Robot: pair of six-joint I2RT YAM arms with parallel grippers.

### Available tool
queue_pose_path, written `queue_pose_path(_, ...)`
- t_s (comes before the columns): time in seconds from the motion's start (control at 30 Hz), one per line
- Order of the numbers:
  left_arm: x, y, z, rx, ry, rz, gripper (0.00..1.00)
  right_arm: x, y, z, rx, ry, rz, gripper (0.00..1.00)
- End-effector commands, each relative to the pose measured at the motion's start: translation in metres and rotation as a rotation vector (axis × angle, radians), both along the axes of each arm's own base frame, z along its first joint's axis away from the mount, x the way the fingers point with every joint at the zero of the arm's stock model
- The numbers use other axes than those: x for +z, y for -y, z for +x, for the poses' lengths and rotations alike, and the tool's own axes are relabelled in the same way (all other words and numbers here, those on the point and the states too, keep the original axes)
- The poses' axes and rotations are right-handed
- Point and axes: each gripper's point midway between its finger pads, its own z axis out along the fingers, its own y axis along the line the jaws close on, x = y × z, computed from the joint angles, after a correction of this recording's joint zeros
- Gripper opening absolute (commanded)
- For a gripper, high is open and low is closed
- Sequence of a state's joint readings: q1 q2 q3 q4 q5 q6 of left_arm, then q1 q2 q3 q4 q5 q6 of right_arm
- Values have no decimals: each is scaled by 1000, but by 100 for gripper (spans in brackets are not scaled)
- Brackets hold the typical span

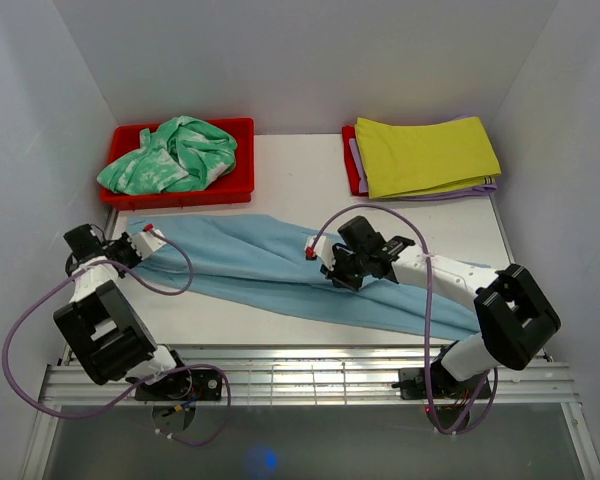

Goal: Fold and stack the trousers
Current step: Fold the trousers

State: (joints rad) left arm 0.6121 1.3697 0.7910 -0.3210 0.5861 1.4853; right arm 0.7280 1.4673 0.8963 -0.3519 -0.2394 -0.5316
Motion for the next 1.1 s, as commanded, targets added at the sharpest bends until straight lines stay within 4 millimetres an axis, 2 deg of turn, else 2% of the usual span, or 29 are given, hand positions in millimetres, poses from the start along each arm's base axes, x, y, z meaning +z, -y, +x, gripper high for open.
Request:
queue_pose_path(0.0,-21,-36,-11,54,-46,181,0,-26,11,-33,12,-105,-82,8)
queue_pose_path(0.07,-37,-44,-13,76,-91,182,0,-37,12,-41,16,-124,-104,8)
queue_pose_path(0.17,-33,-58,-7,118,-102,172,0,-51,13,-51,37,-135,-154,8)
queue_pose_path(0.2,-39,-53,-12,115,-137,121,0,-56,17,-53,37,-138,-178,8)
queue_pose_path(0.23,-26,-56,-7,105,-130,104,0,-59,20,-53,38,-134,-200,8)
queue_pose_path(0.27,-21,-52,-10,83,-138,75,0,-63,27,-49,21,-115,-233,8)
queue_pose_path(0.3,-21,-45,-27,72,-184,16,0,-67,37,-50,26,-105,-264,8)
queue_pose_path(0.37,-8,-34,-34,-22,-173,6,0,-66,49,-44,17,-62,-289,8)
queue_pose_path(0.4,-3,-23,-53,-30,-203,-34,0,-66,58,-41,-1,-59,-298,8)
queue_pose_path(0.43,-1,-13,-61,-65,-209,-59,0,-68,67,-41,9,-53,-315,8)
queue_pose_path(0.5,-5,10,-88,-150,-263,-66,0,-66,87,-30,-31,-28,-333,8)
queue_pose_path(0.53,3,18,-96,-177,-252,-43,0,-67,96,-28,-21,-17,-344,8)
queue_pose_path(0.57,-4,36,-111,-194,-287,-92,0,-63,101,-24,-31,-14,-339,8)
queue_pose_path(0.63,-1,54,-122,-225,-282,-111,0,-60,114,-23,-40,-35,-350,8)
queue_pose_path(0.67,-2,65,-126,-240,-276,-138,0,-52,112,-20,-21,-21,-331,10)
queue_pose_path(0.7,-8,79,-133,-250,-297,-182,0,-45,111,-21,-13,-26,-314,27)
queue_pose_path(0.73,-9,85,-135,-251,-295,-193,0,-39,108,-26,5,-46,-288,39)
queue_pose_path(0.77,-8,92,-136,-255,-278,-197,0,-20,98,-19,9,-8,-239,64)
queue_pose_path(0.8,-14,101,-139,-251,-289,-229,0,-9,93,-16,14,3,-213,77)
queue_pose_path(0.83,-14,105,-140,-254,-286,-237,0,3,83,-15,26,7,-166,86)
queue_pose_path(0.87,-11,108,-139,-254,-272,-240,0,26,71,-4,20,45,-116,89)
queue_pose_path(0.97,-5,121,-133,-255,-253,-301,0,59,41,5,19,31,2,88)
queue_pose_path(1.0,-3,128,-129,-267,-250,-334,0,82,24,12,18,52,59,87)
queue_pose_path(1.07,8,130,-119,-229,-250,-399,0,92,-2,13,45,12,116,84)
